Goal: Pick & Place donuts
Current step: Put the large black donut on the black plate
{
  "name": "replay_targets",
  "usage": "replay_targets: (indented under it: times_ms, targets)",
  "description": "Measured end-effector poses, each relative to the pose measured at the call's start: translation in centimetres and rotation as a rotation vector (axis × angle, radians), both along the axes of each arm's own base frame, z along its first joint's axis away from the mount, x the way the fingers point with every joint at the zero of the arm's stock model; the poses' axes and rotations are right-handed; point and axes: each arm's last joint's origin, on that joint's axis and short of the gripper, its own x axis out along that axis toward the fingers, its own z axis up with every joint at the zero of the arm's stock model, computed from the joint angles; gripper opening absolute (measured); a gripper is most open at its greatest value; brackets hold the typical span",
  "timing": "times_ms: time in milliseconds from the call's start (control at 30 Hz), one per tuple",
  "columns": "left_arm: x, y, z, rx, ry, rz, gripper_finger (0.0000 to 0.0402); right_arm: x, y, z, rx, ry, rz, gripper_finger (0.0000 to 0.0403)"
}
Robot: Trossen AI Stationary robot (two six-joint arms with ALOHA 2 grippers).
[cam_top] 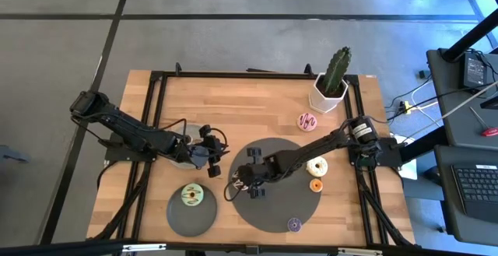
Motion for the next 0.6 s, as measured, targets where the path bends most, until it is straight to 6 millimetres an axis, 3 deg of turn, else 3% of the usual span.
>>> replay_targets:
  times_ms: [200, 600]
  targets:
    - [0.0, -0.06, -0.03, -0.014, 0.005, -0.018, 0.0087, 0.12, 0.03, 0.07, 0.004, -0.015, 0.0, 0.0026]
    - [0.01, -0.12, -0.04, -0.027, 0.01, -0.035, 0.0091, 0.23, -0.02, 0.02, 0.003, -0.023, -0.001, 0.0118]
